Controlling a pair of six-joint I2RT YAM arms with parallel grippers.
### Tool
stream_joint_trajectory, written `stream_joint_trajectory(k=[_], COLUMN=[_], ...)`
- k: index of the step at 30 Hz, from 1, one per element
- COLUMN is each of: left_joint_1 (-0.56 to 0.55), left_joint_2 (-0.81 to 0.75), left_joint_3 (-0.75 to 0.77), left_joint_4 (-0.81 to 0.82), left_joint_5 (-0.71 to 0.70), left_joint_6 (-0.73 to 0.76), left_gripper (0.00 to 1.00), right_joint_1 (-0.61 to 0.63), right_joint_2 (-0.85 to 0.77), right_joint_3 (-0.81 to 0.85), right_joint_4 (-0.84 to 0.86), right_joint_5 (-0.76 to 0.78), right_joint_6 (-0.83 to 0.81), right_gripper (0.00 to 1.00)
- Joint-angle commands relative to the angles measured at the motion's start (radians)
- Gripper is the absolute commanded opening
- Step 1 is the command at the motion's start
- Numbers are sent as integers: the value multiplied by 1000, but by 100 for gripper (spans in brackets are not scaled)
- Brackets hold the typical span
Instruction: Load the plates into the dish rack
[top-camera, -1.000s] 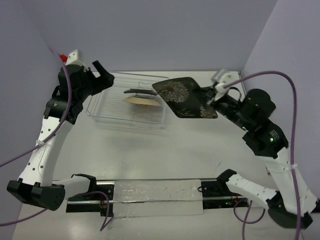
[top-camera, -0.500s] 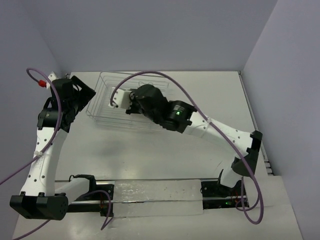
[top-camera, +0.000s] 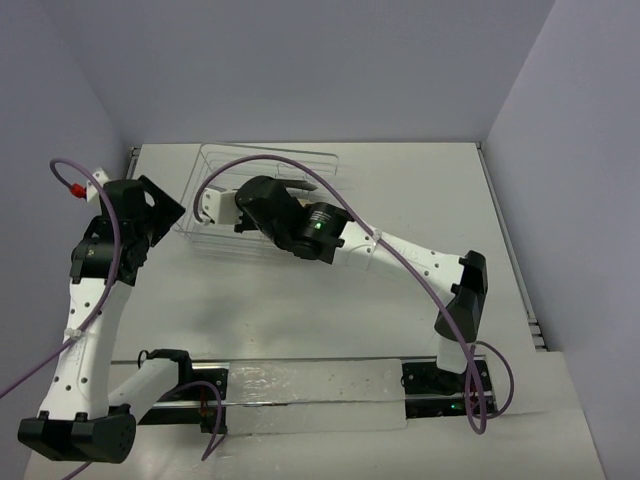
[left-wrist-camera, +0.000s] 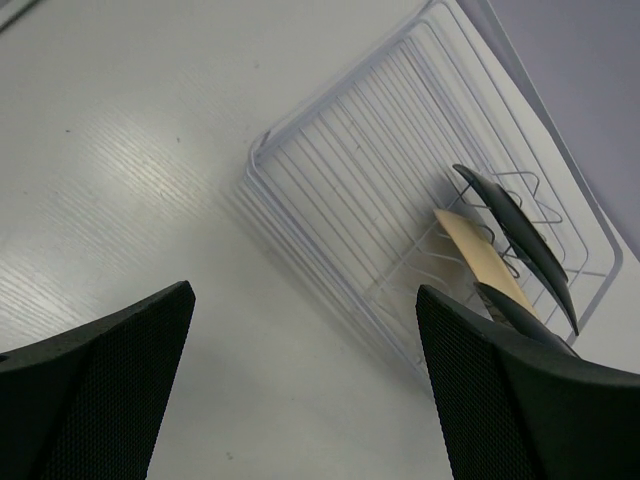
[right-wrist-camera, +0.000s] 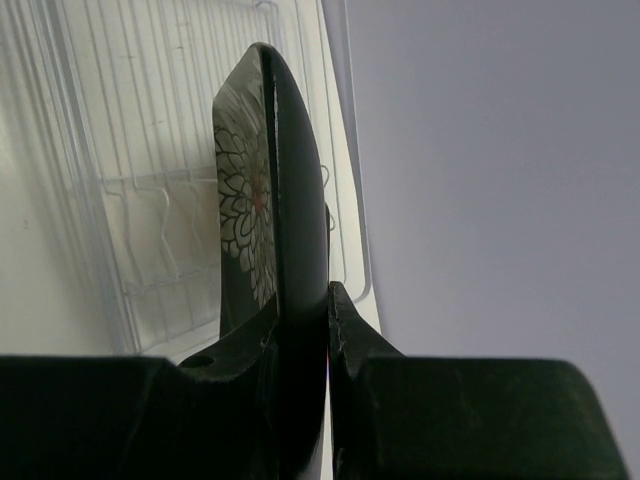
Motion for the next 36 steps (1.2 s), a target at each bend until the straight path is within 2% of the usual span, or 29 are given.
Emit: stream_joint_trajectory(k=[1, 9, 14, 20, 26, 36], left_joint_1=[10, 12, 12, 12, 12, 12], left_joint_2=[-30, -33, -27, -24, -25, -36], left_joint_3=[68, 73, 62, 47, 46, 25], left_joint_4=[-33, -27, -6, 6, 6, 18], left_joint_5=[-66, -67, -34, -34, -42, -3], left_joint_6=[49, 74, 98, 116, 128, 148], left_gripper=[99, 99, 99, 99, 99, 99], right_joint_1=[4, 6, 3, 4, 0, -26], right_joint_2=[21, 30, 64, 98, 120, 143], right_joint_3=[104, 118, 47, 48, 45, -41], right_joint_4=[95, 40, 117, 167, 141, 216], right_joint_5=[70, 4, 71, 107, 75, 92], right_joint_6=[-24, 21, -48, -63, -31, -67], right_gripper=[0, 0, 0, 0, 0, 0])
